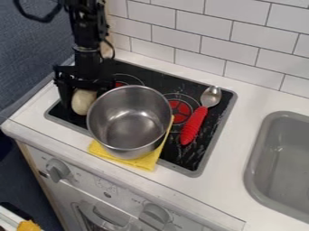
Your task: Put the white object in the silver bowl
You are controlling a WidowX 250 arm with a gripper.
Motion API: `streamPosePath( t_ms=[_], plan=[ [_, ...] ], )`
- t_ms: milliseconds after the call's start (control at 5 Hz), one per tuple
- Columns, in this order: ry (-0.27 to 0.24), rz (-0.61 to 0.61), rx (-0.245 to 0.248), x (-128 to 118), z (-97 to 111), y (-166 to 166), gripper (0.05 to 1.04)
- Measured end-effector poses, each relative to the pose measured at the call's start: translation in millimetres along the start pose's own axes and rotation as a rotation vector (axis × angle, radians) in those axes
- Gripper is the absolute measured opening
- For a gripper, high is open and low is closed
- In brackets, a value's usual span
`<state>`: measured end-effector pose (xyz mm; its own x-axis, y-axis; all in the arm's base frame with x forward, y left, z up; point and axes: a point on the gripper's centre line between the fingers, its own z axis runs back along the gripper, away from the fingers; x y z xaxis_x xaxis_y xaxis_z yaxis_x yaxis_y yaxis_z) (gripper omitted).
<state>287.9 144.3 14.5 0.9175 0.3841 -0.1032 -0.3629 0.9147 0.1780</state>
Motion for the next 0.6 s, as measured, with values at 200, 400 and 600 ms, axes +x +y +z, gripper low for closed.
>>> streamPosePath(
  t_ms=[200, 400, 600],
  plan=[
    [-0.004, -0.024, -0.008, 1.8, 0.6, -2.7, 0.880],
    [-0.036, -0.037, 0.008, 1.3, 17.8, -3.9, 0.880],
    [-0.140, -0.056, 0.036, -3.8, 70.5, -2.0, 0.880]
  ],
)
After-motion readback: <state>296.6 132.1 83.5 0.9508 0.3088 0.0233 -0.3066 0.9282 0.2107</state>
